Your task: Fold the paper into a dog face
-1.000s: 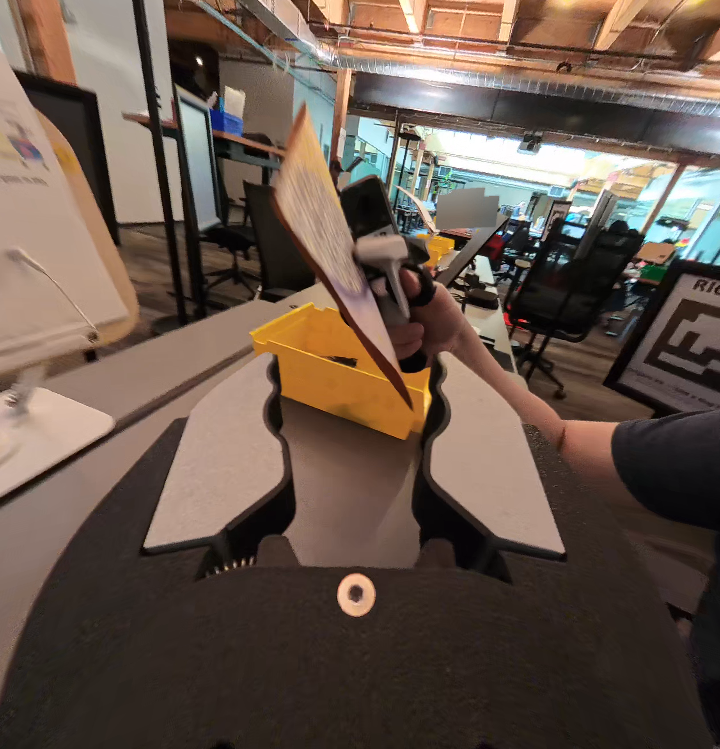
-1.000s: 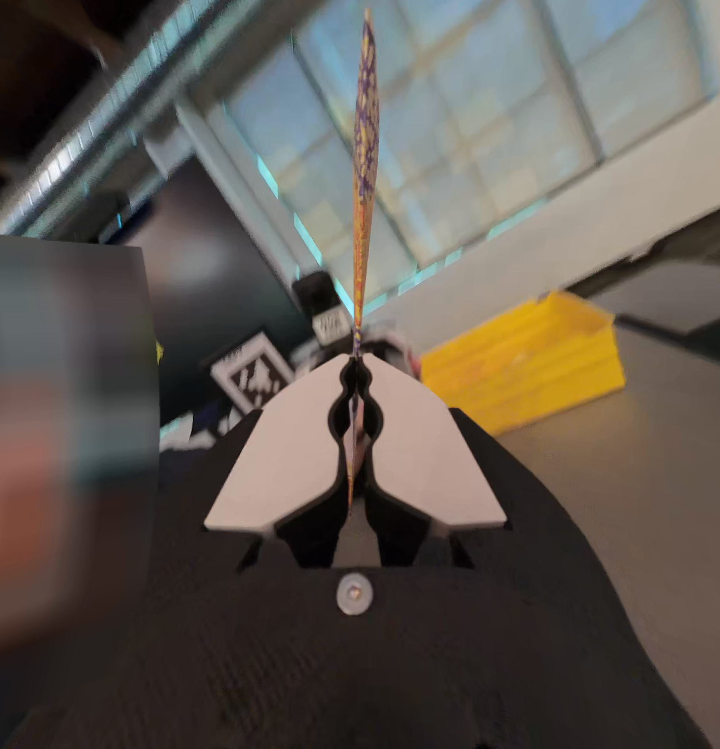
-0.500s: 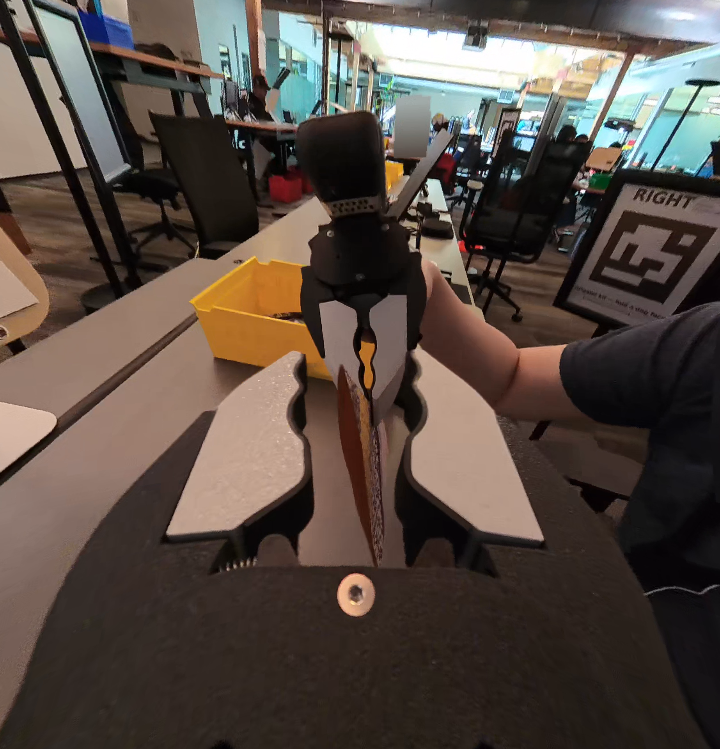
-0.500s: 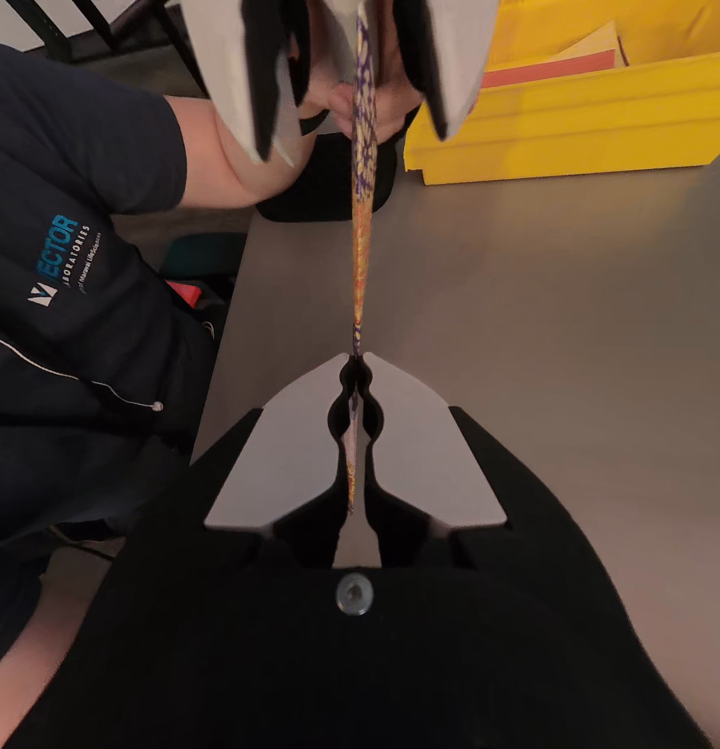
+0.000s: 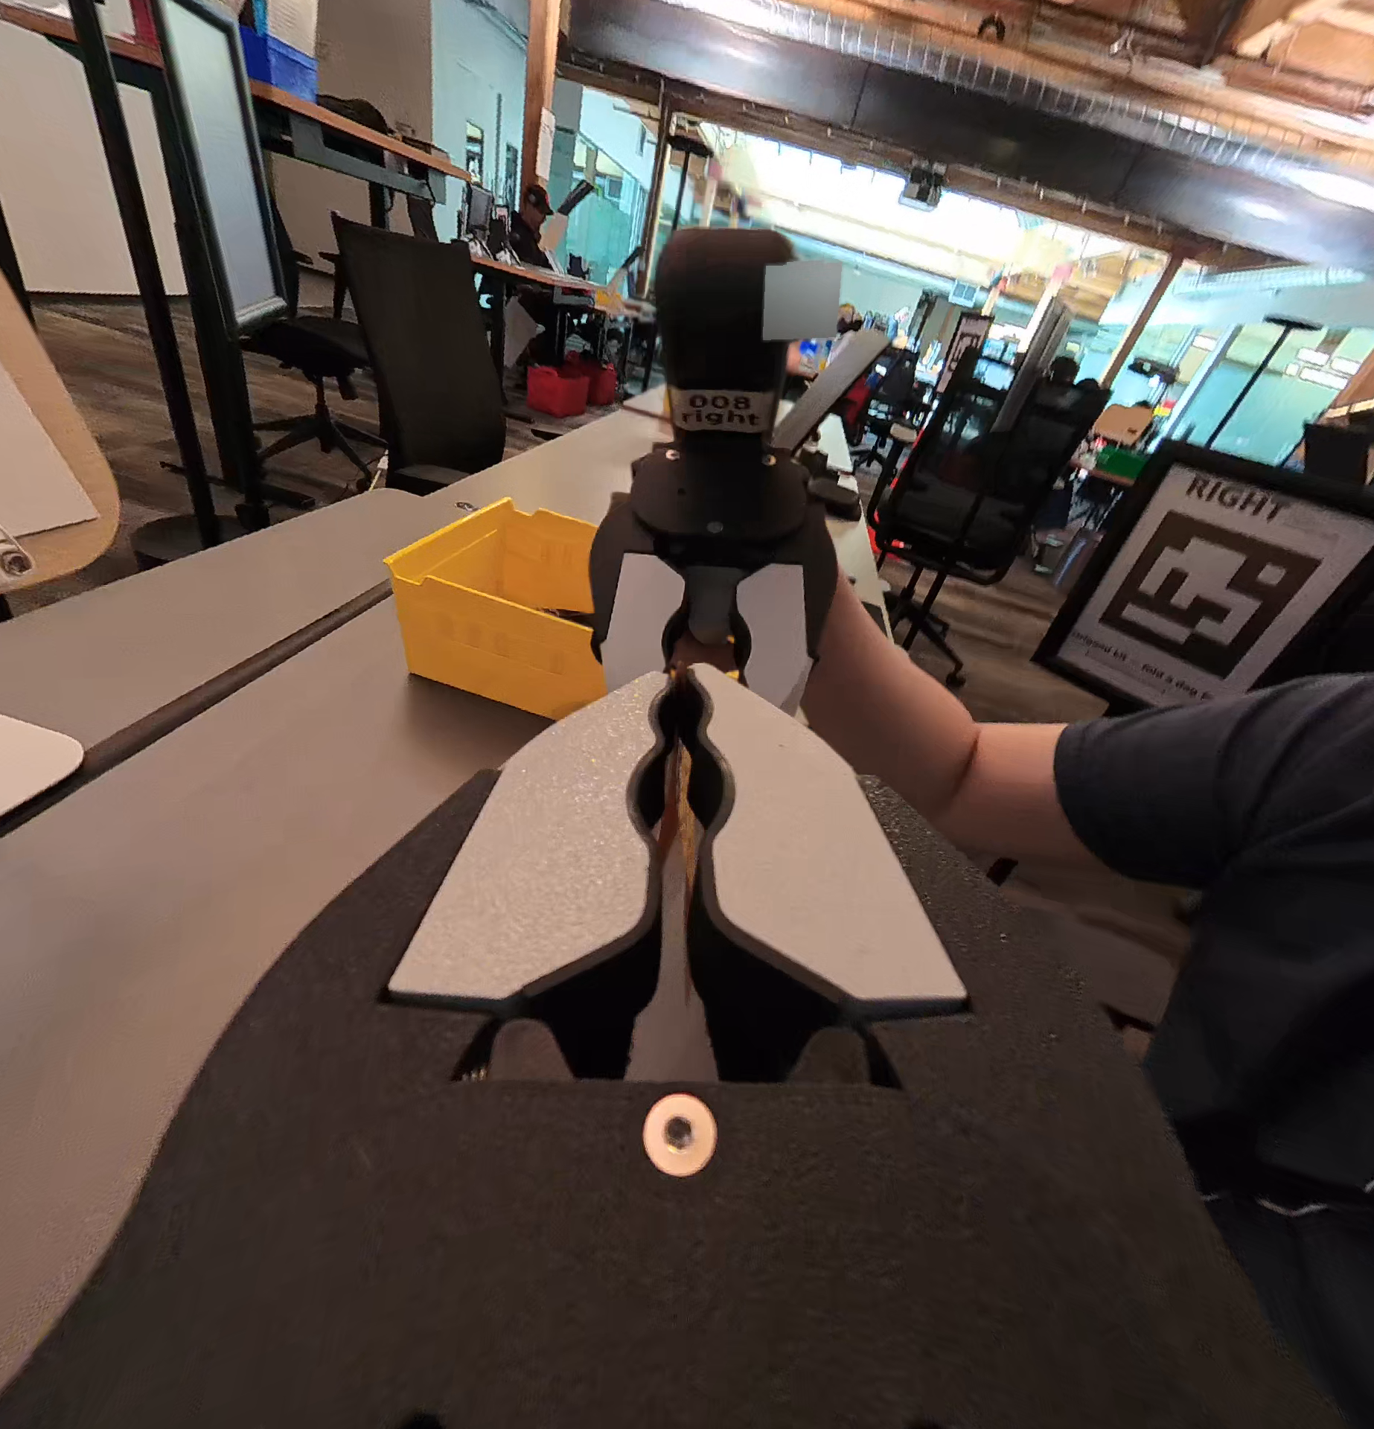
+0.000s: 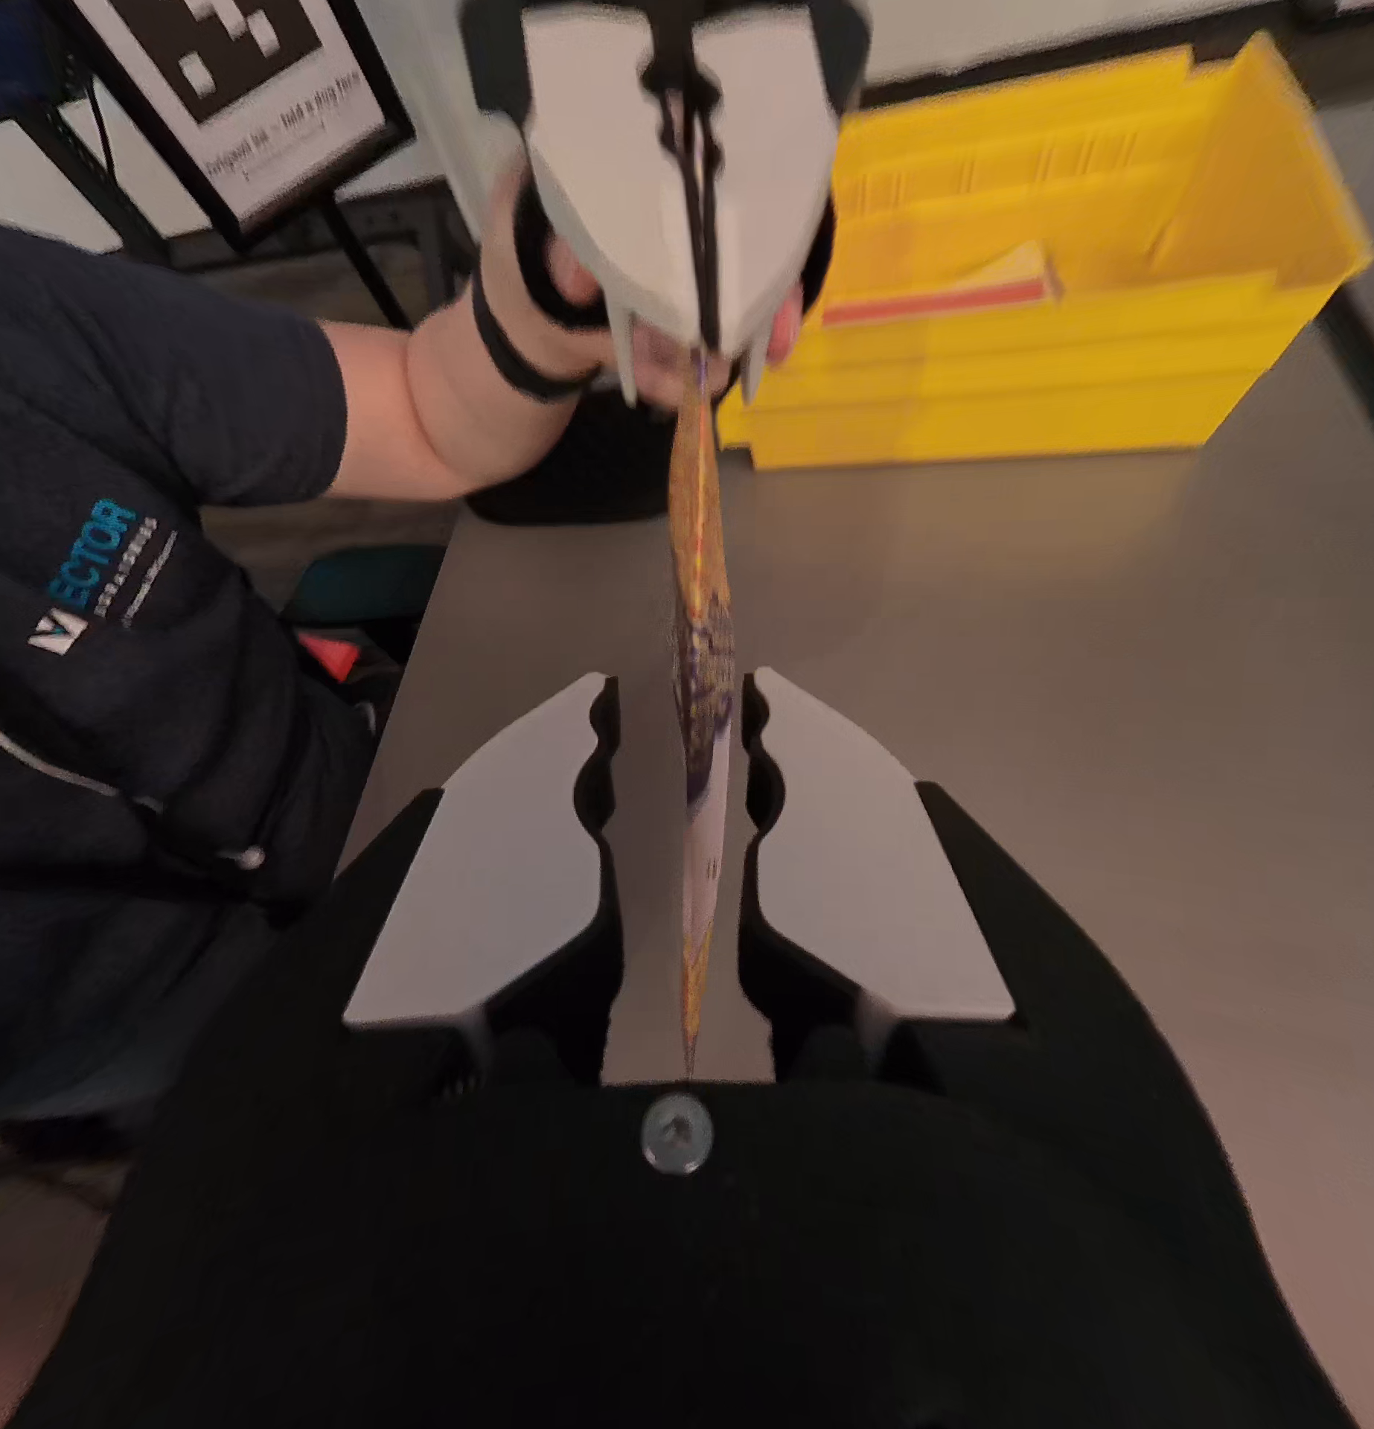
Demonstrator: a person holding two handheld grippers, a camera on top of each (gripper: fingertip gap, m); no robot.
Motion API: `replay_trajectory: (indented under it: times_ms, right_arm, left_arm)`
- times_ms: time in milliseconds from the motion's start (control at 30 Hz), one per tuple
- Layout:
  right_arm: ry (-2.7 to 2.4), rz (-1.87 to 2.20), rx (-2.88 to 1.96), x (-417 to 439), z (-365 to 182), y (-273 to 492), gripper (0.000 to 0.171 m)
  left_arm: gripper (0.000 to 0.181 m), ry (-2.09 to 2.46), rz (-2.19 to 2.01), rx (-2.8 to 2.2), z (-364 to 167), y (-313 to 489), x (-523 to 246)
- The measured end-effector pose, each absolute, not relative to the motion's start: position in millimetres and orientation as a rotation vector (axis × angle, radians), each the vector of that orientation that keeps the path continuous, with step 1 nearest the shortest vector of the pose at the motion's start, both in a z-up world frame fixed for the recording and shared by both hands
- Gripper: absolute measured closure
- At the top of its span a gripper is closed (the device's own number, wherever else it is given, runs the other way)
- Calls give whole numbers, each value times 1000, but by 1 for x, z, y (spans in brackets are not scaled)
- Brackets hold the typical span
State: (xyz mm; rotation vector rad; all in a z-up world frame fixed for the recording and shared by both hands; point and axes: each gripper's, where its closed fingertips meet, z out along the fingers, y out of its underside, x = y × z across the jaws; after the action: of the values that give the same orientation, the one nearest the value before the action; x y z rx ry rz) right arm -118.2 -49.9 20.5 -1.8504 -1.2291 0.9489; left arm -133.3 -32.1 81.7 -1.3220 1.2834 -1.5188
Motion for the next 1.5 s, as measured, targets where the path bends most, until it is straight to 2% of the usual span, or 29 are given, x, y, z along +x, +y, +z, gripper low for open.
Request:
replay_trajectory:
  times_ms: [133, 167, 200, 300, 400, 567, 700, 900, 1100, 1200, 1367, 1500]
  right_arm:
    - [-1109, 1057, -1794, -129, 30, -38, 140]
    - [-1100, 1102, -1813, -129, 27, -37, 149]
    - [-1115, 1173, -1842, -129, 21, -41, 169]
    - [-1041, 1342, -1980, -123, 7, -43, 170]
    - [-1053, 1403, -2107, -120, -17, -48, 170]
    - [-1107, 1528, -2258, -132, -60, -55, 170]
    - [-1248, 1494, -2330, -134, -91, -64, 170]
    - [-1340, 1492, -2272, -131, -98, -66, 170]
    - [-1438, 1436, -2225, -129, -105, -69, 170]
    - [-1457, 1419, -2216, -130, -106, -69, 170]
    - [-1410, 1407, -2244, -130, -110, -61, 170]
    - [-1292, 1392, -2272, -131, -112, -46, 160]
  left_arm:
    - [181, 1221, -1597, -1381, 73, -27, -126]
    - [181, 1203, -1599, -1403, 68, -24, -124]
    - [181, 1186, -1595, -1424, 64, -22, -121]
    - [181, 1204, -1563, -1470, 51, -18, -115]
    - [160, 1223, -1452, -1462, 49, -9, -117]
    - [151, 1555, -1324, -1563, 16, -23, -126]
    - [157, 1701, -1267, -1651, -18, -27, -125]
    - [157, 1901, -1047, -1724, -59, -28, -130]
    - [164, 2004, -1030, -1726, -72, -39, -132]
    - [181, 2073, -1046, -1763, -80, -46, -136]
    - [181, 2089, -955, -1767, -88, -38, -137]
    - [181, 2105, -840, -1757, -95, -31, -138]
